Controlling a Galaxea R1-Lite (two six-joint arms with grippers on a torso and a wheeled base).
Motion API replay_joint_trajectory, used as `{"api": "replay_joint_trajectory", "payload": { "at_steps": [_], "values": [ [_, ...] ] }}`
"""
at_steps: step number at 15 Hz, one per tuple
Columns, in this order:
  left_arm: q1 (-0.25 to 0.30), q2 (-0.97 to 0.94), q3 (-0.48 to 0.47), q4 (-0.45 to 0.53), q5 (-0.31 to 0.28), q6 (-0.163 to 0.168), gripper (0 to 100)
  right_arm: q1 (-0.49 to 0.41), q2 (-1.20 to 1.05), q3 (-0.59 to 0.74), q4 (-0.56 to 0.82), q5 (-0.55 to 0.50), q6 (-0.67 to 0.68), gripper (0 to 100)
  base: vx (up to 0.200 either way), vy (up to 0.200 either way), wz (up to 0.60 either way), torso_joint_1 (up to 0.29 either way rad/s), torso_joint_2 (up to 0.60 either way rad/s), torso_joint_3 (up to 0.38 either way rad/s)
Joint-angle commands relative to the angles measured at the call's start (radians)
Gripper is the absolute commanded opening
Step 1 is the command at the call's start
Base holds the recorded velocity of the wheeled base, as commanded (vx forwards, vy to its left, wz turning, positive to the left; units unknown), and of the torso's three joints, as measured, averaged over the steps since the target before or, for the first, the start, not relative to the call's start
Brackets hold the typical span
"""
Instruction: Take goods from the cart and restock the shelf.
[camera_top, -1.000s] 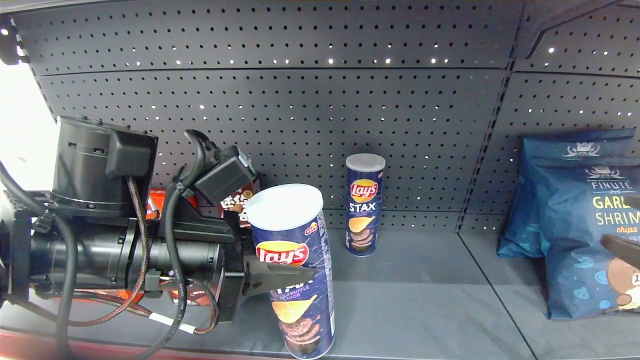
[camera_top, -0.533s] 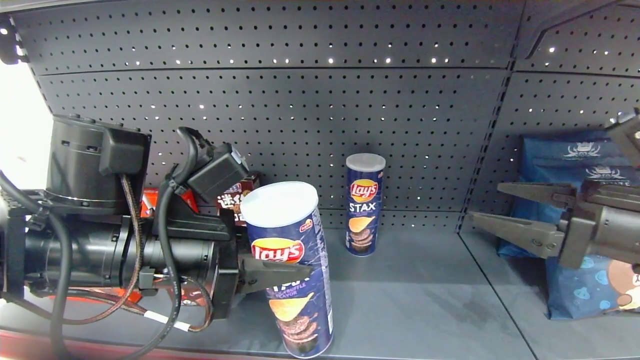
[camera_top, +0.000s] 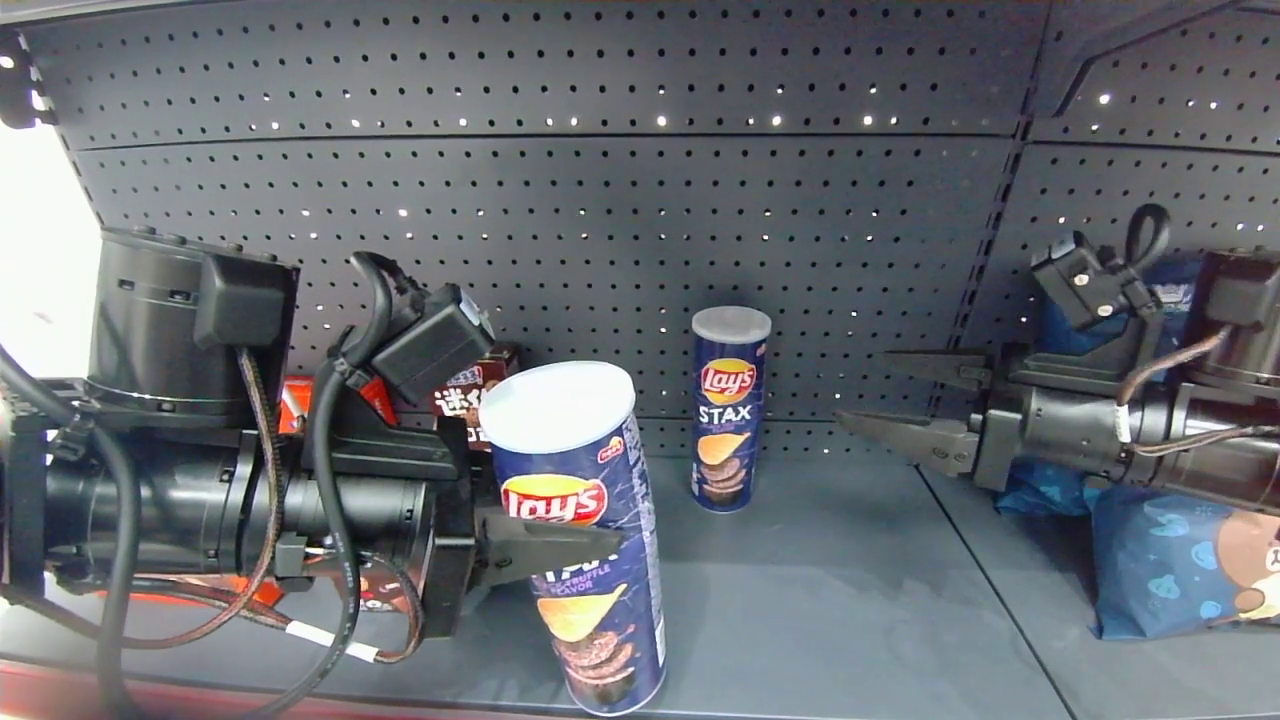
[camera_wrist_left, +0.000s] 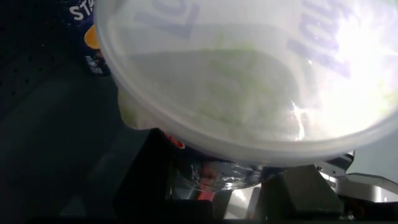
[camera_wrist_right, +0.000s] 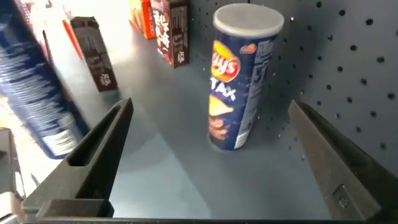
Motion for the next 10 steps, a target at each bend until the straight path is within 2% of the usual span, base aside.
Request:
{"api": "replay_joint_trajectory", "payload": {
  "at_steps": [1,5,10],
  "values": [
    [0.000,0.000,0.000,0.000,0.000,0.000,0,-0.014,0.089,-0.049,-0.003,0.024,-0.010,100,0.000,0.000,0.00,0.000,0.00,0.000],
    [0.006,0.001,-0.009,0.000,0.001,0.000,0,-0.033,0.197,-0.150,-0.005,0.063,-0.034,100,0.000,0.000,0.00,0.000,0.00,0.000],
    [0.041,0.007,-0.010,0.000,0.001,0.000,0,-0.034,0.348,-0.270,-0.026,0.132,-0.044,100,0.000,0.000,0.00,0.000,0.00,0.000]
  ]
}}
